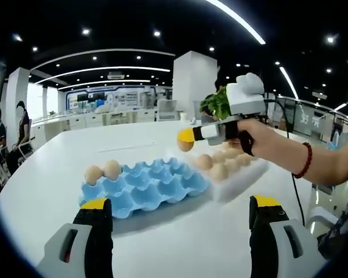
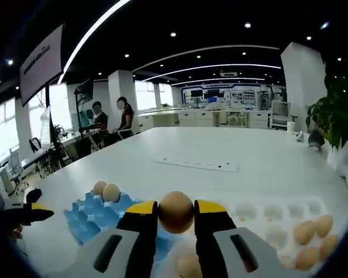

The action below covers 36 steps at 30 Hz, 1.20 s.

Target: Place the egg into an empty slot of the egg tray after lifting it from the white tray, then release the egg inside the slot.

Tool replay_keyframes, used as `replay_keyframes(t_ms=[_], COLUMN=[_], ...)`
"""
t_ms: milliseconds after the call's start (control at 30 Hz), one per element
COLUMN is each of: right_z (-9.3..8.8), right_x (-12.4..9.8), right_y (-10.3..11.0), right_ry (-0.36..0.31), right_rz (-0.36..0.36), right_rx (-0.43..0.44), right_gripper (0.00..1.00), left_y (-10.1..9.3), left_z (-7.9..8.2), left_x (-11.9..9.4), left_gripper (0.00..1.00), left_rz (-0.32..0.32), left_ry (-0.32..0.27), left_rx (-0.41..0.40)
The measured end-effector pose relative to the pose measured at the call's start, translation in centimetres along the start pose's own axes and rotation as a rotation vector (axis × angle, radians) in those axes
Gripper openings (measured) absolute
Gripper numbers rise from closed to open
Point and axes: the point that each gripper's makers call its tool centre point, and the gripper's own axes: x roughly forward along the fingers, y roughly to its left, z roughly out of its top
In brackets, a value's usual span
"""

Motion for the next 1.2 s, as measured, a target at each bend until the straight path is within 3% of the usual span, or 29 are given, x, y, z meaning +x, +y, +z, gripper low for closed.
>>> replay_keyframes(t_ms=[800, 967, 1200], right_z=[-0.2, -0.9, -1.1], right_x=[3.7, 4.5, 6.3], right_y=[5.9, 7.4, 7.9], right_ry=[0.003, 0.016, 0.021], right_rz=[0.129, 0.154, 0.157], right_rx=[-0.018, -0.024, -0.021], right_gripper=[0.26, 0.26, 0.26], left_y=[0.2, 0.1, 0.1], left_z=[0.0, -0.4, -0.7], left_x=[-0.5, -0.4, -0.3], left_gripper=[1.0, 1.0, 1.0], left_rz=[0.012, 0.012, 0.009], left_ry=[0.001, 0.012, 0.023], left_rx=[0.0, -0.004, -0.006])
